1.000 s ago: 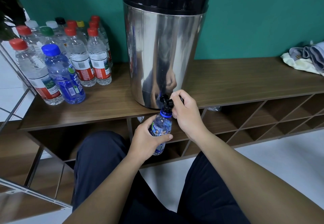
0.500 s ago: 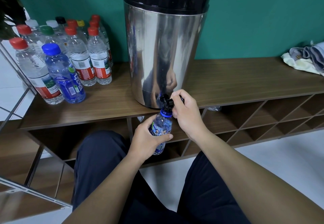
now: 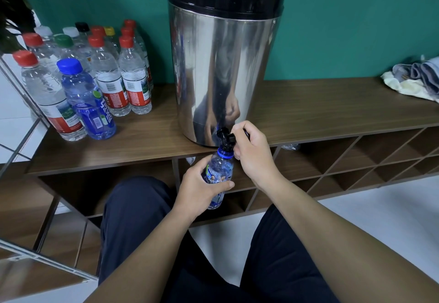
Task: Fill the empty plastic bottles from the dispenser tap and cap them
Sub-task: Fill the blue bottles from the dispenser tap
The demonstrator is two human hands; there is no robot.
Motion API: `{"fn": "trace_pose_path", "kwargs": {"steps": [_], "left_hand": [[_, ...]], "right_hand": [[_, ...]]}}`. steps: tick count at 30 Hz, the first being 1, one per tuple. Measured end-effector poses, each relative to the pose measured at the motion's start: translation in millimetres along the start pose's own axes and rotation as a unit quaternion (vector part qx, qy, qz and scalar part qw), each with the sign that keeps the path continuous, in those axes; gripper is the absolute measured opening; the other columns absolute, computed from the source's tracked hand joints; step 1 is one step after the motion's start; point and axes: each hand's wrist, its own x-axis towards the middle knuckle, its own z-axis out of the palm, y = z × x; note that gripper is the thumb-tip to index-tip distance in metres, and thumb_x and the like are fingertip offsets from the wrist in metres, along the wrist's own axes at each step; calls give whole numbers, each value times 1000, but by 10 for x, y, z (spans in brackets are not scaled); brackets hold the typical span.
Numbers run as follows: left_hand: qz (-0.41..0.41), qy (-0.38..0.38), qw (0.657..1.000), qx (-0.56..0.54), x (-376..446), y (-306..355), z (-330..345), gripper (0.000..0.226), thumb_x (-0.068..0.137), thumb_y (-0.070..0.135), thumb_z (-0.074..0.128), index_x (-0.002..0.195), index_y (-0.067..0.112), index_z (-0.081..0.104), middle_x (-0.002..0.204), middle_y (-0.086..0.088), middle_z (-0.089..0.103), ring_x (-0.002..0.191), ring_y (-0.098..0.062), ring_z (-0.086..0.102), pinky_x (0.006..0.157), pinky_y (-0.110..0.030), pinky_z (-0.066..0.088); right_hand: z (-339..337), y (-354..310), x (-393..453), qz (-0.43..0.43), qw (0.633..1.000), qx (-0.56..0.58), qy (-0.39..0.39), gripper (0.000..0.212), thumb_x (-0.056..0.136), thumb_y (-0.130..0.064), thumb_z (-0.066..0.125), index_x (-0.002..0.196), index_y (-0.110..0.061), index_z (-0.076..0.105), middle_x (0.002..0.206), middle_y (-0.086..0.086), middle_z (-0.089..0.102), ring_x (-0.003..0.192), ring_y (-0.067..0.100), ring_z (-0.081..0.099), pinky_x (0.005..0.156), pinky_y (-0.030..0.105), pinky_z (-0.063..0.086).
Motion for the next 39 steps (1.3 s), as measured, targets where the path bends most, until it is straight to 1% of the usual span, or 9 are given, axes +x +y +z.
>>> {"fn": "trace_pose_path", "kwargs": {"steps": [4,9,15,21,24,27,31,34,39], "left_hand": [[-1,-1,1000,0,-2,-2,-4,80,73,17,106,142,33,70,123,9,83,115,-14,79,108,-51,62],[-7,-2,1000,9,4,-8,-12,83,70,27,107,143,37,69,124,12,82,116,-14,78,108,-52,62],[-8,0,1000,4,0,7,-7,82,72,21,107,143,36,69,123,12,82,115,-13,79,108,-51,62],[-5,3,1000,2,-9,25,2,79,73,15,106,141,33,70,121,11,83,113,-12,79,109,-50,62],[-6,2,1000,3,-8,19,-2,81,72,17,106,143,33,69,122,11,83,114,-13,79,109,-50,62],[-9,3,1000,4,-11,25,1,81,72,19,106,143,35,69,122,12,82,114,-11,79,109,-50,62],[-7,3,1000,-1,-15,37,8,81,73,14,105,144,31,69,122,11,83,113,-11,79,110,-51,61],[-9,3,1000,-2,-20,41,5,82,73,14,105,145,30,69,122,12,83,113,-11,79,110,-50,61],[-9,1,1000,6,-32,61,-1,82,74,17,105,145,33,68,121,14,82,112,-9,79,110,-49,61]], "right_hand": [[-7,-1,-1,-1,1000,-1,-2,29,116,-28,54,92,-13,58,61,-5,37,58,15,32,57,33,30],[-11,-4,-5,-3,1000,-5,-3,29,116,-28,54,93,-13,58,61,-6,39,59,15,33,58,33,31],[-11,6,1,-1,1000,-8,-3,28,116,-29,53,94,-13,59,61,-8,41,58,14,35,58,33,33],[-9,2,2,-3,1000,-9,-4,29,117,-28,53,90,-18,59,60,-11,42,57,14,35,58,32,34],[-7,-2,0,-1,1000,-9,-5,29,117,-29,53,90,-19,59,60,-10,41,57,14,35,58,32,33],[-14,3,3,2,1000,-7,-3,28,116,-29,54,92,-15,60,61,-7,41,58,15,34,59,34,32],[-3,0,1,4,1000,1,-3,30,116,-32,55,88,-21,61,61,-5,40,60,17,34,61,38,32],[-3,-10,-5,7,1000,0,-1,30,116,-32,55,87,-22,61,60,-6,41,59,16,35,60,36,32],[-5,-16,-11,6,1000,-8,-1,29,116,-31,54,90,-20,61,59,-9,42,58,15,36,60,34,34]]}}
